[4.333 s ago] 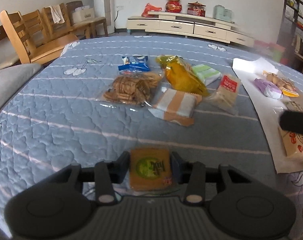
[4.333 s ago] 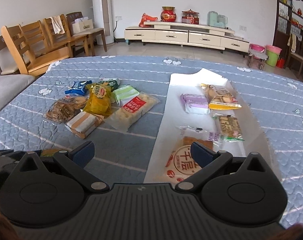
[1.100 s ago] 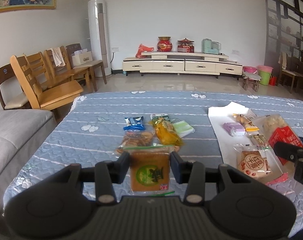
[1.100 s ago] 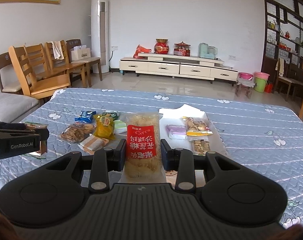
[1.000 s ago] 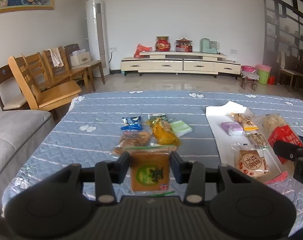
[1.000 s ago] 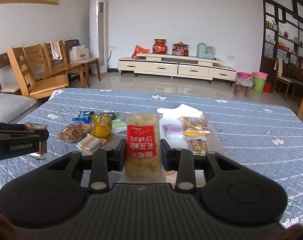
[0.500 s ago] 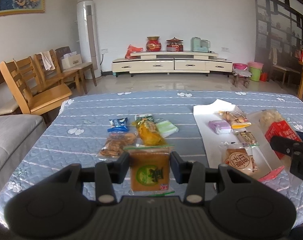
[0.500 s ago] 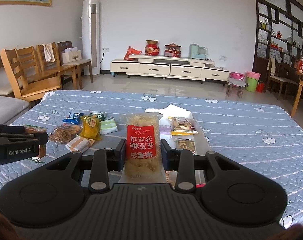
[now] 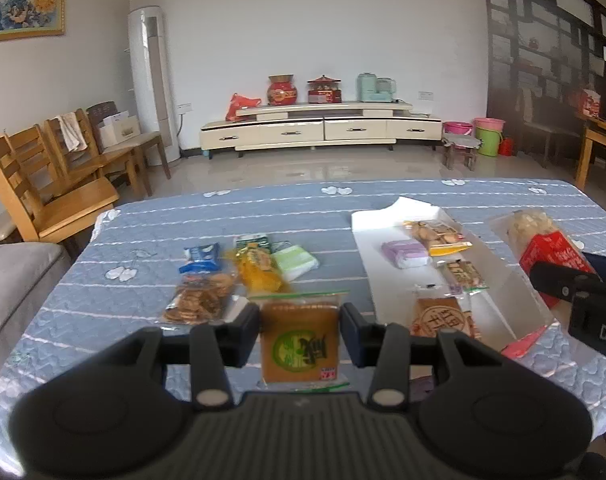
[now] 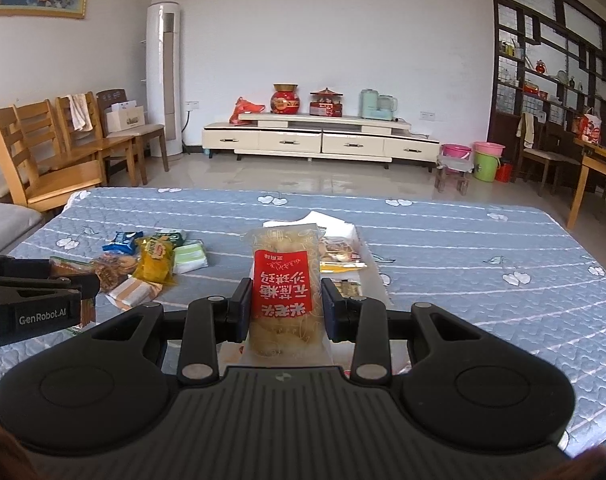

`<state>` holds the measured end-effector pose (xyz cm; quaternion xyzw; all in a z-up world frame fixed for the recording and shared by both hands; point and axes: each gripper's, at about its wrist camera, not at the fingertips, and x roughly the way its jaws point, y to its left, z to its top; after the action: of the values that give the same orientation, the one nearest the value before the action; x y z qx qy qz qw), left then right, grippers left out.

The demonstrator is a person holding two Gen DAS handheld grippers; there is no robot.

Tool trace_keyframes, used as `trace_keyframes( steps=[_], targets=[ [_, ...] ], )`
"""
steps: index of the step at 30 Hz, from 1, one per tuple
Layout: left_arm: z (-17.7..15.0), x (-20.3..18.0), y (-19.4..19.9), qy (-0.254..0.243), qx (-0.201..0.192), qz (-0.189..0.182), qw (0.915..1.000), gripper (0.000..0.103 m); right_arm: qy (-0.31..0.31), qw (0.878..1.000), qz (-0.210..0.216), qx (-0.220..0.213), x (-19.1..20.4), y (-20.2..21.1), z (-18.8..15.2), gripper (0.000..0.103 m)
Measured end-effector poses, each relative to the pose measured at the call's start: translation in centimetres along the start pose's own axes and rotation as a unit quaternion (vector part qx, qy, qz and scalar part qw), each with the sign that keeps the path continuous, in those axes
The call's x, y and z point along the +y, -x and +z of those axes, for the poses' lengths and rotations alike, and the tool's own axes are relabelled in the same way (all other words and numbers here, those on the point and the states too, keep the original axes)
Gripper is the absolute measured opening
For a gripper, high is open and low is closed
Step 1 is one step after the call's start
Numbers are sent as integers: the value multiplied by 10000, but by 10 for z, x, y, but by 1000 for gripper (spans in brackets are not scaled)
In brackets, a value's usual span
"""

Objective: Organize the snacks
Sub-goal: 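Carry the square pack and red-label bag over the white tray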

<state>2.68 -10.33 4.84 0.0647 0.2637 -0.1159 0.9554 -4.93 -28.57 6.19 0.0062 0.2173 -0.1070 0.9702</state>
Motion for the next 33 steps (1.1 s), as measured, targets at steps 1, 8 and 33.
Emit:
trace_keyframes(
  steps=[1, 8, 33],
  targets=[
    [1, -3, 0, -23, -4, -20, 10000, 43, -3, 10000, -20, -1, -1, 0, 0, 43],
    [3, -15, -2, -101, 5, -152, 9998, 43, -52, 9998, -171, -12, -2, -5, 2, 43],
    [27, -56, -29, -270, -4, -406, 9988, 43, -355, 9978, -543, 125, -6, -38, 4, 43]
  ],
)
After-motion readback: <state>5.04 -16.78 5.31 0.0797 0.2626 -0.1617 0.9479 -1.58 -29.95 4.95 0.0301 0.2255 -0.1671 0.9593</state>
